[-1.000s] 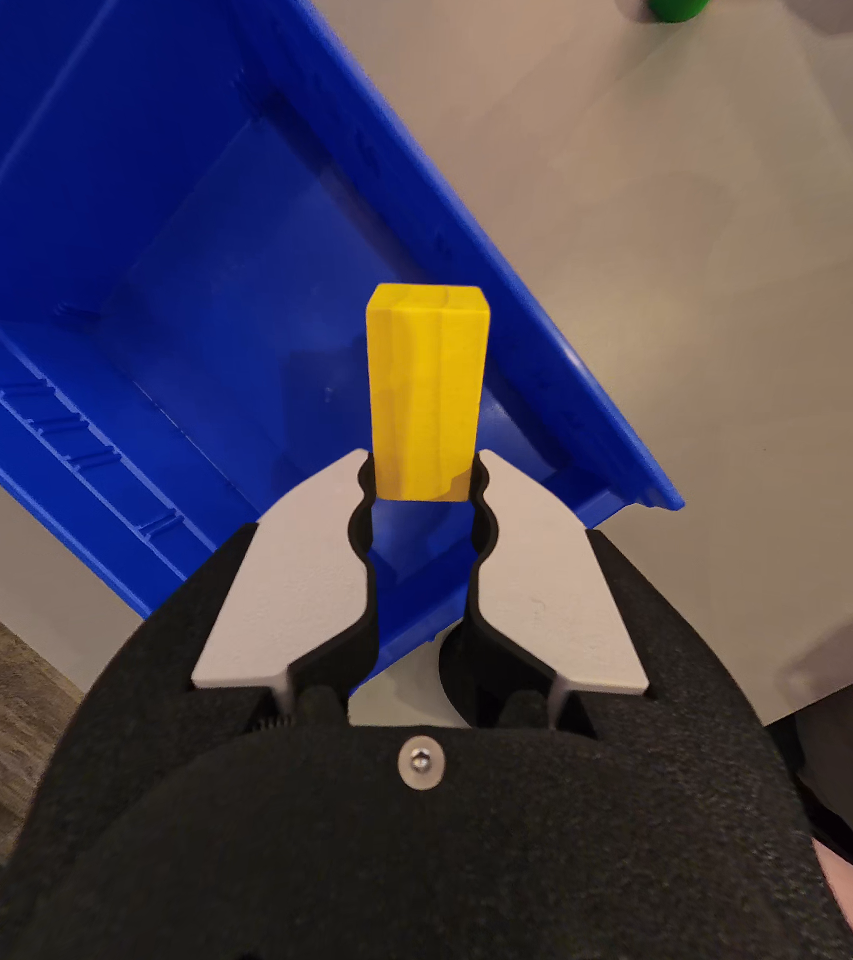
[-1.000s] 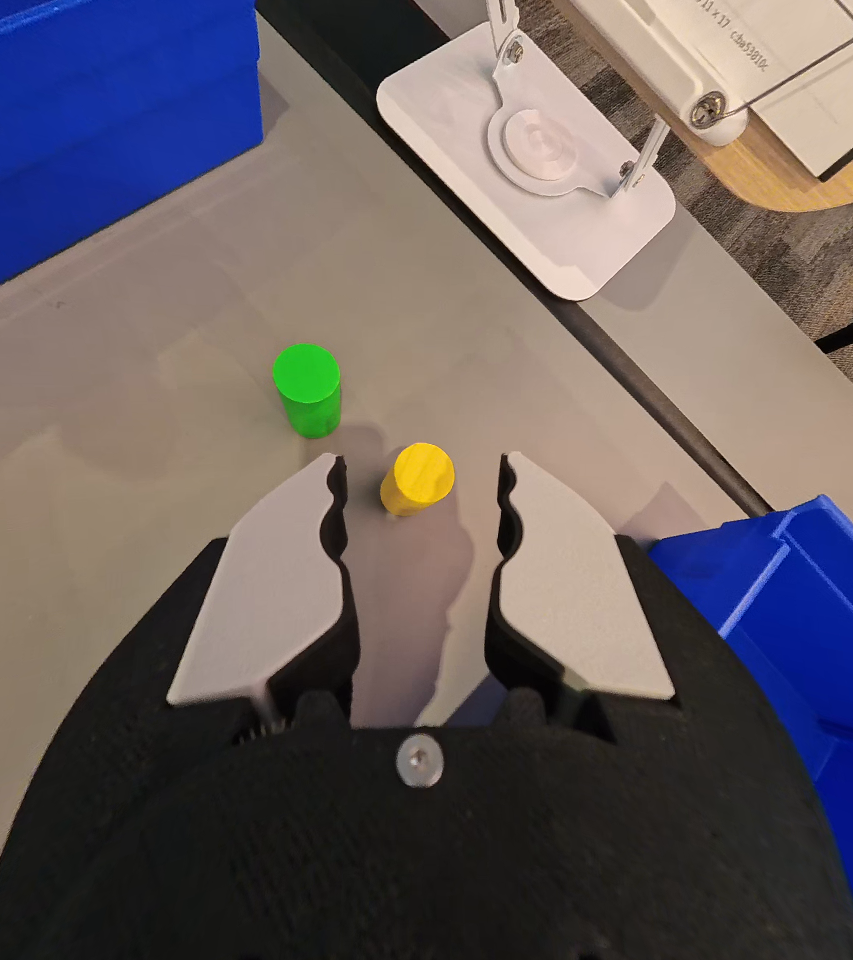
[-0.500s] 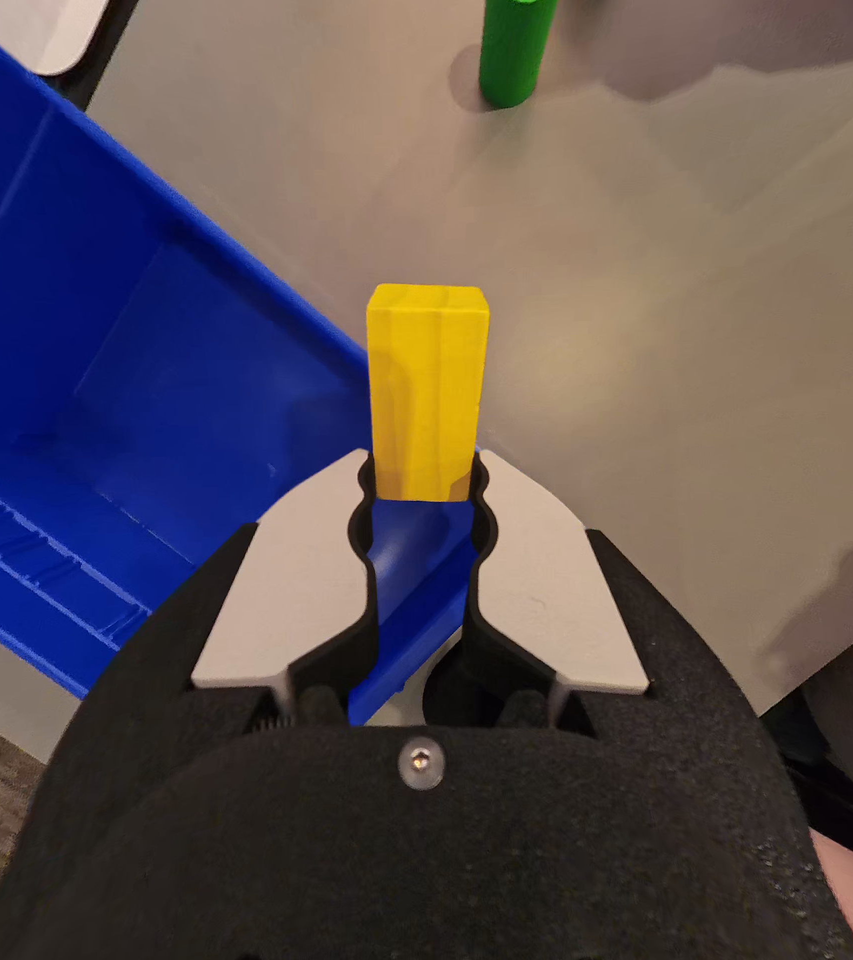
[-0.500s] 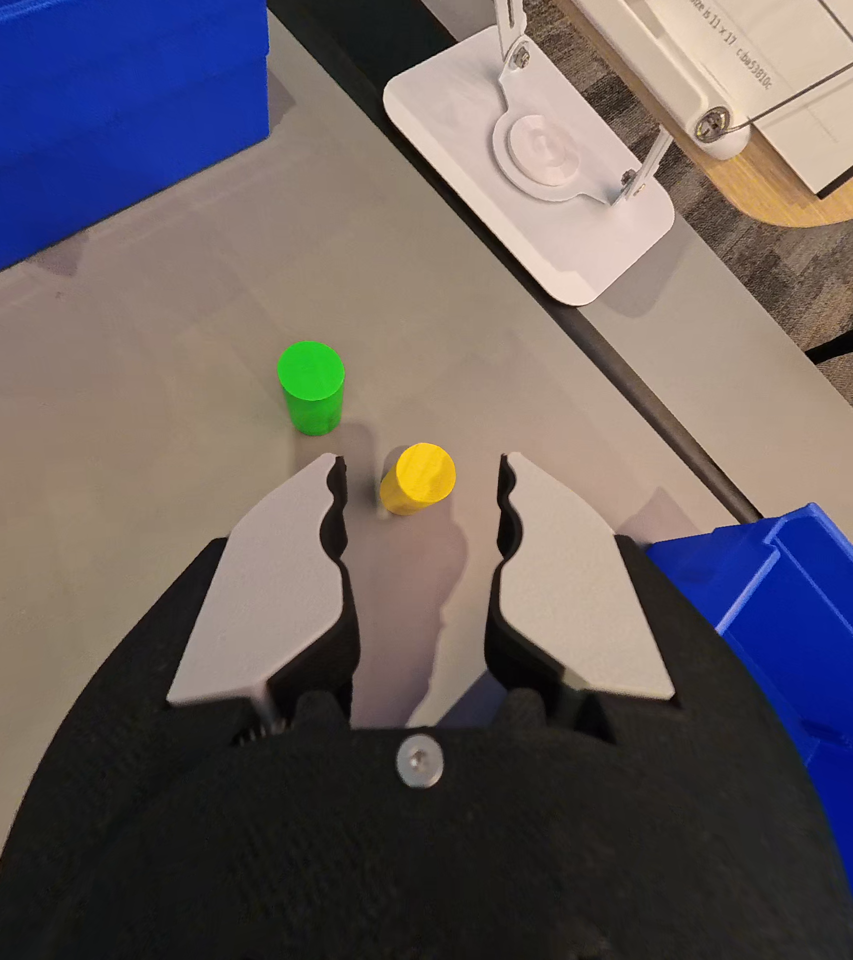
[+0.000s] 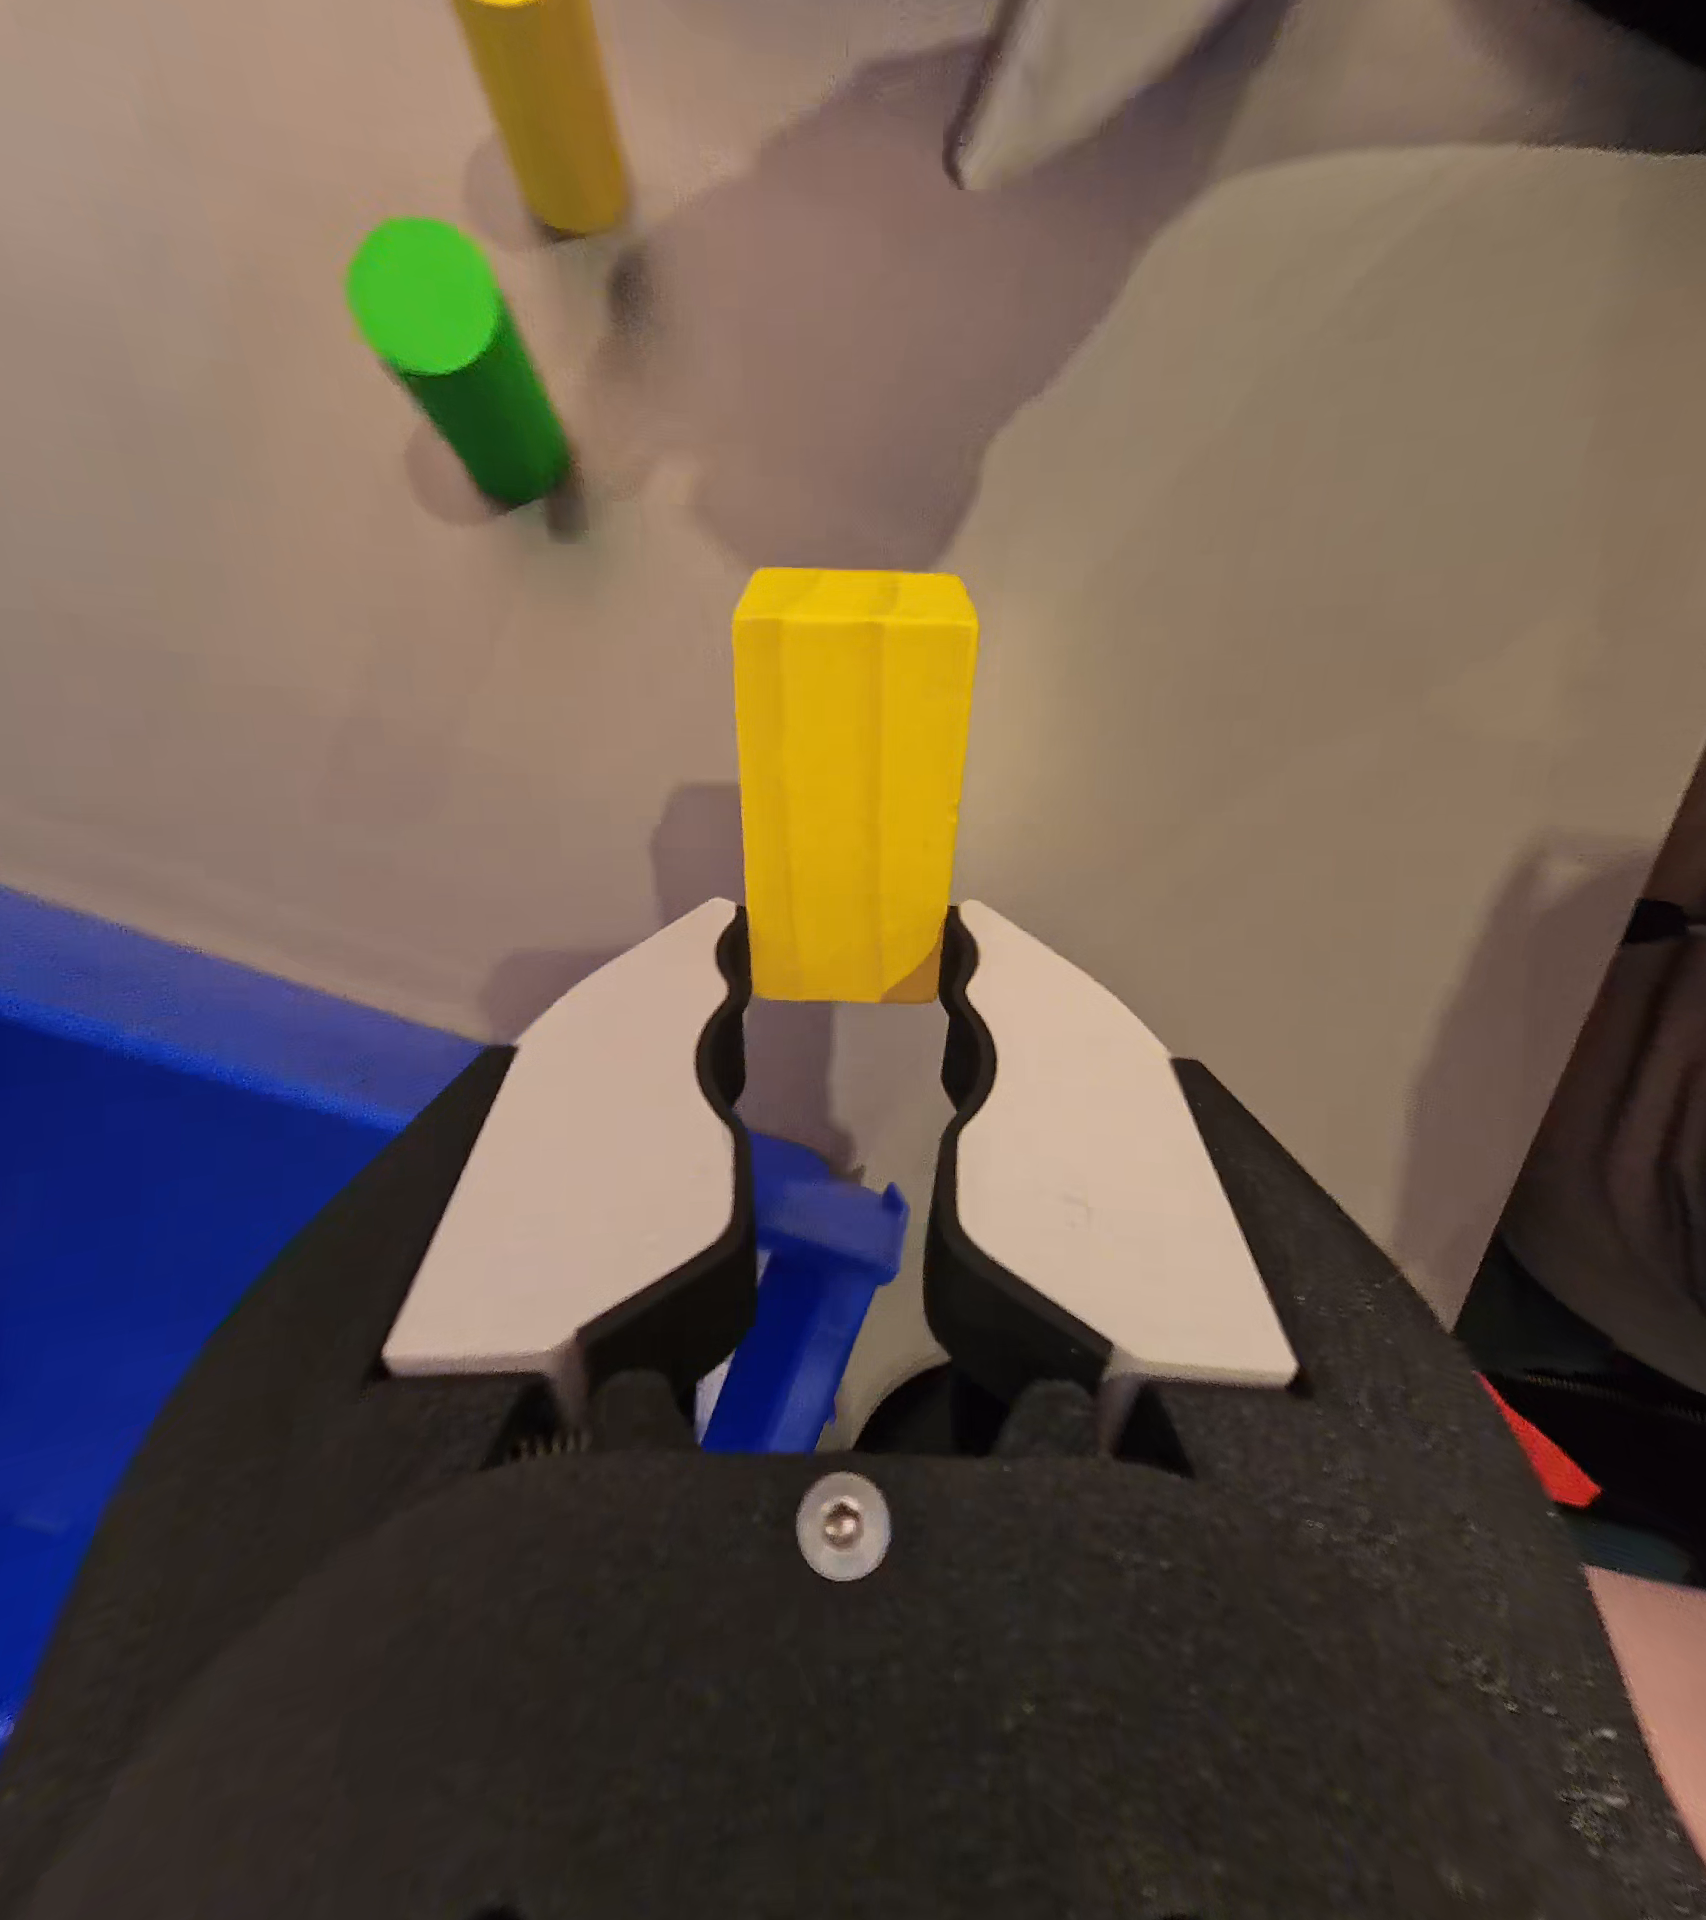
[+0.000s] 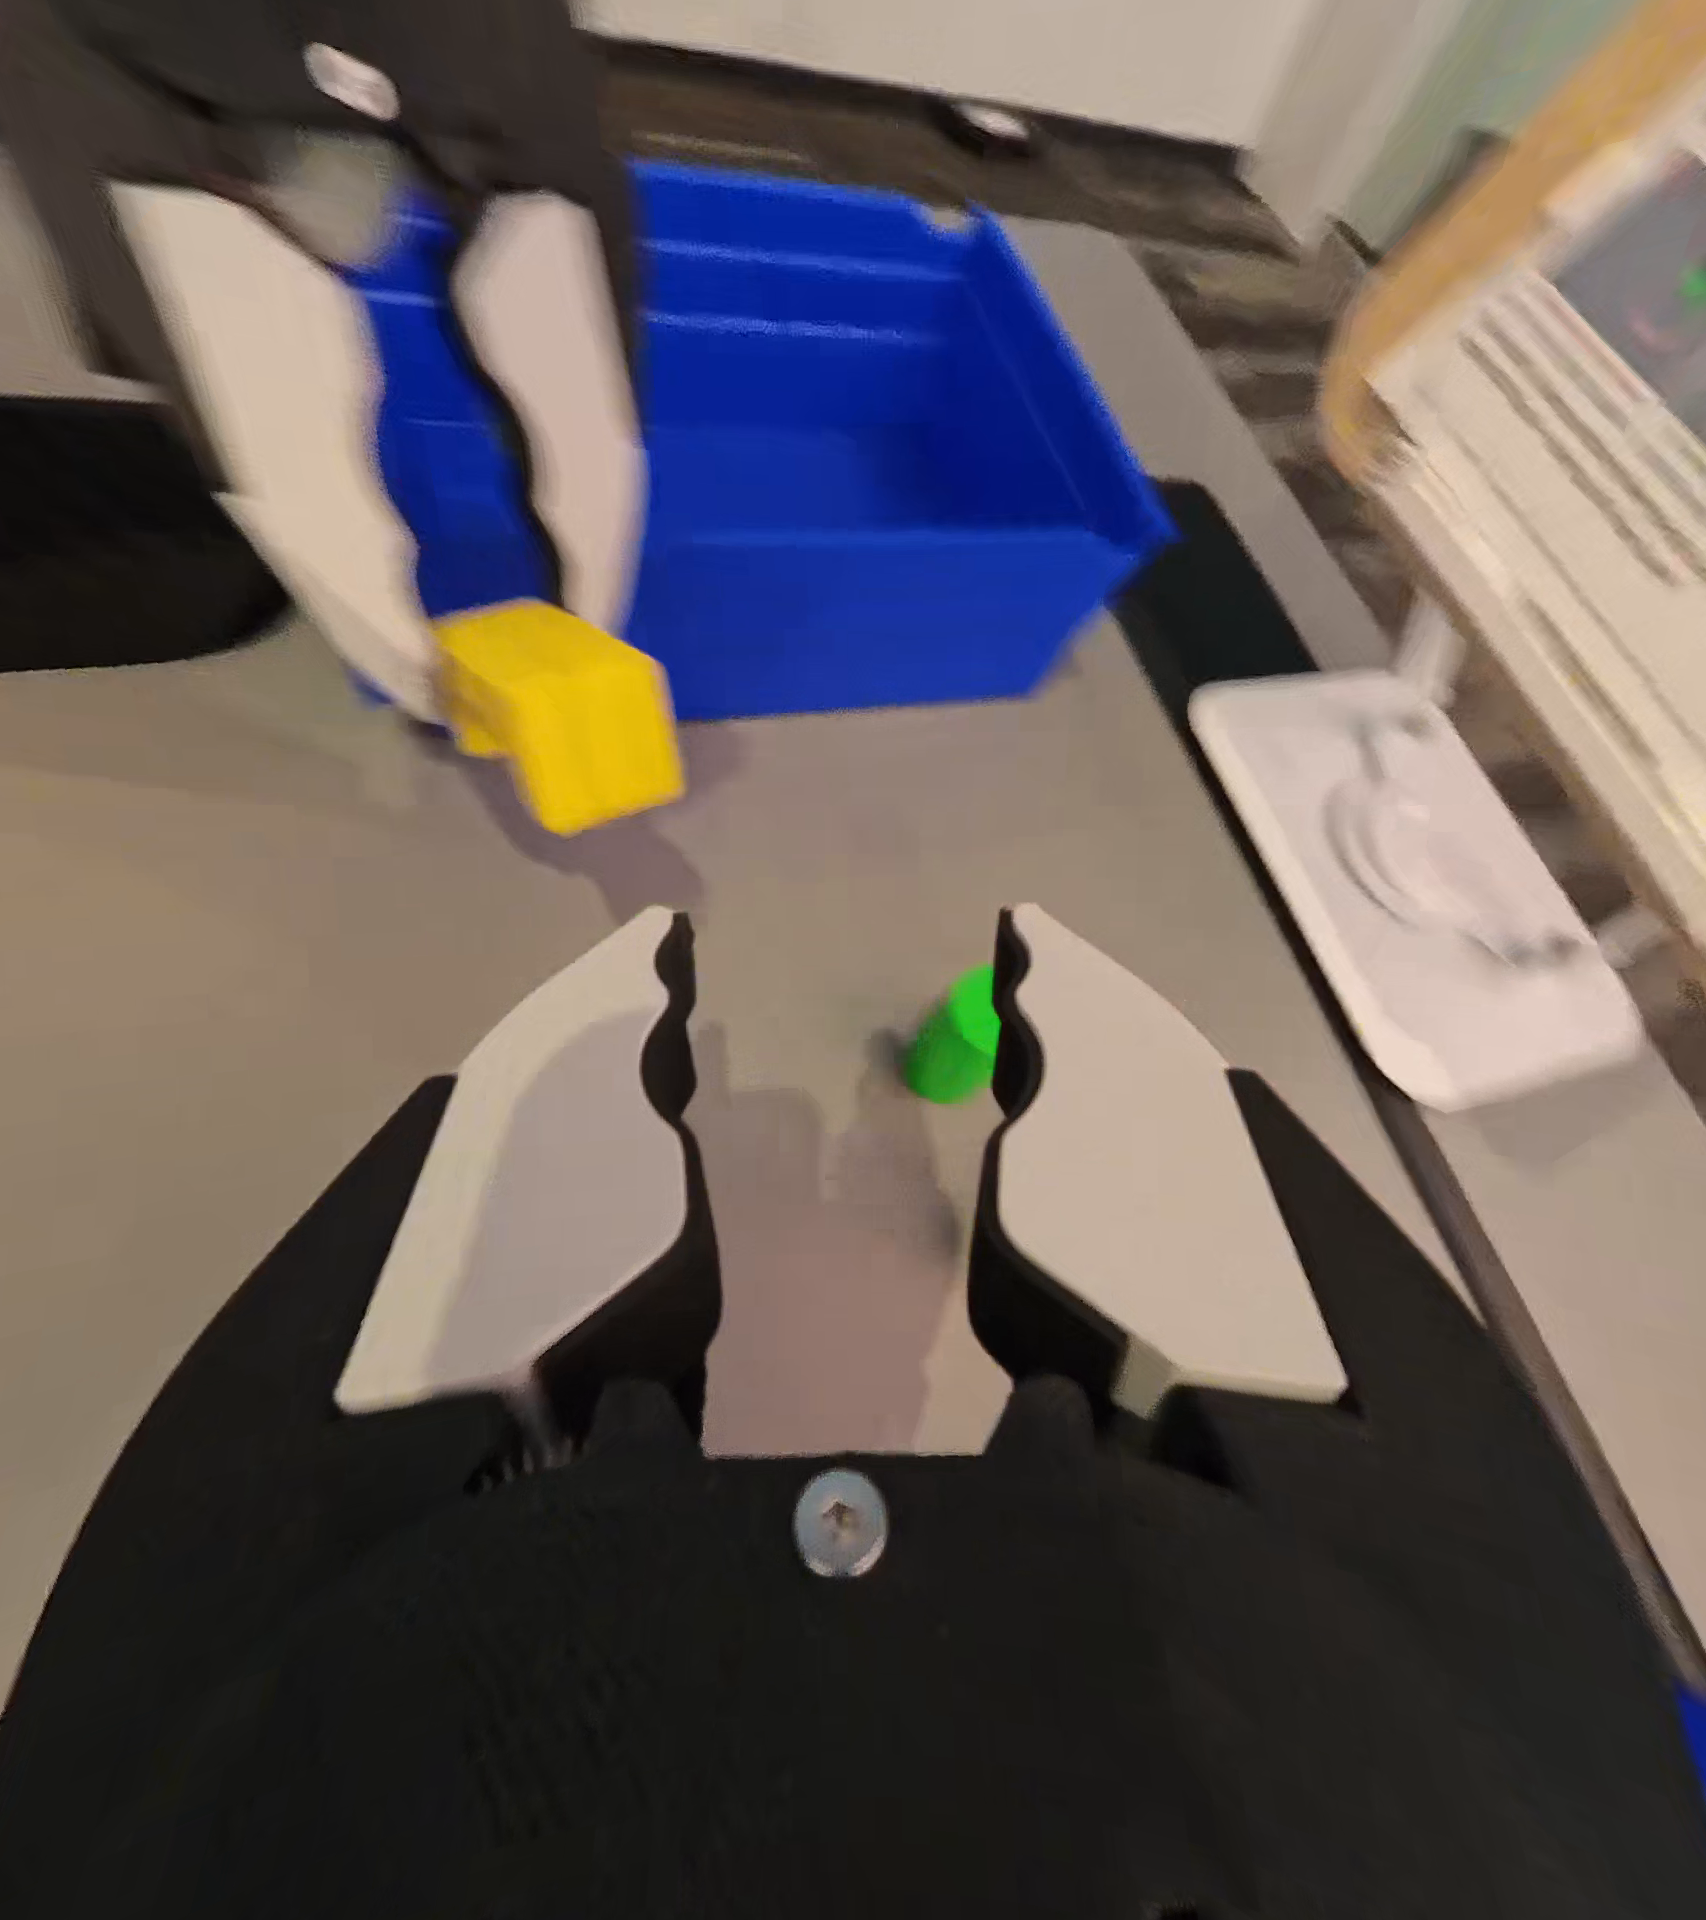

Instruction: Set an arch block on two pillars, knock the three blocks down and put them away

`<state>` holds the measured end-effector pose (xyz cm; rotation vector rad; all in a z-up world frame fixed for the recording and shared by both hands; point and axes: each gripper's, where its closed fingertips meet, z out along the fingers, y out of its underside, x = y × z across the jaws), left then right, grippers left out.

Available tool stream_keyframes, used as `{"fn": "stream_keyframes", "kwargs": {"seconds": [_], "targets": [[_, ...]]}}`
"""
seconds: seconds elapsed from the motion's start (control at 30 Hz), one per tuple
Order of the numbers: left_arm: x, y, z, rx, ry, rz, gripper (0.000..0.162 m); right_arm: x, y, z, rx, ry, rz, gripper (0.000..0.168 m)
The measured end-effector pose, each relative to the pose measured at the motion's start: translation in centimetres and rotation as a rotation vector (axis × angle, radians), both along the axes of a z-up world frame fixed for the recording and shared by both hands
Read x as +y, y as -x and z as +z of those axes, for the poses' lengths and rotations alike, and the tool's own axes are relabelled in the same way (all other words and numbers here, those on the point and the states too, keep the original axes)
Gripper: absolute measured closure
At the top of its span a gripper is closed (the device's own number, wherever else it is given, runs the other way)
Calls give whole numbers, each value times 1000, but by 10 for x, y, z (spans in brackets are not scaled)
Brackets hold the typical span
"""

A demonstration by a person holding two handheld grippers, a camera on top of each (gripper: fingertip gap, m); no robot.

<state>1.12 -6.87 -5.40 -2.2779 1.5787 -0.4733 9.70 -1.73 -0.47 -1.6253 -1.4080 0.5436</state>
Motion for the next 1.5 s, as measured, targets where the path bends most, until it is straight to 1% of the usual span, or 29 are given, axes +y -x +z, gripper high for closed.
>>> {"fn": "stream_keyframes", "kwargs": {"seconds": [0.07,0.1,0.17,0.27,0.37,0.43,0.47,0.5,0.6,0.7,0.73,0.87,0.93,1.03,1.07,1.13,1.2,1.3,1.5], "targets": [[-7,-9,-3,-1,11,-52,127,-29,12,-3,-5,19,161,111],[-10,-12,-6,9,11,-69,127,-38,16,-5,-15,8,207,111],[-12,-15,-12,42,7,-86,127,-48,23,-9,-33,-5,252,111],[-15,-19,-18,70,13,-98,127,-60,30,-15,-29,76,296,111],[-19,-23,-22,85,16,-120,127,-61,35,-25,-48,119,292,112],[-22,-25,-22,87,14,-137,127,-61,36,-32,-71,135,292,115],[-23,-27,-22,87,14,-144,127,-62,36,-35,-77,147,301,119],[-24,-28,-21,86,11,-151,127,-64,37,-36,-81,159,315,133],[-24,-28,-19,83,-8,-157,127,-65,35,-36,-88,178,320,134],[-19,-32,-9,25,-26,-124,127,-61,33,-27,-49,177,303,134],[-15,-33,-5,-1,-40,-106,125,-58,32,-23,-32,173,291,135],[2,-34,11,-87,-102,-49,103,-45,26,-6,38,156,233,135],[9,-34,16,-115,-134,-31,97,-38,22,5,93,162,199,135],[16,-40,22,-180,-151,-17,100,-30,17,18,170,171,175,135],[17,-44,26,-212,-155,-21,103,-29,16,21,192,168,170,135],[18,-50,32,-273,-165,-31,117,-29,15,26,221,180,179,135],[17,-54,39,-322,-165,-37,124,-31,14,27,224,185,189,135],[15,-54,41,-338,-158,-50,125,-32,13,28,223,192,200,135],[8,-55,34,-297,-130,-67,125,-38,10,17,157,234,221,133]]}}
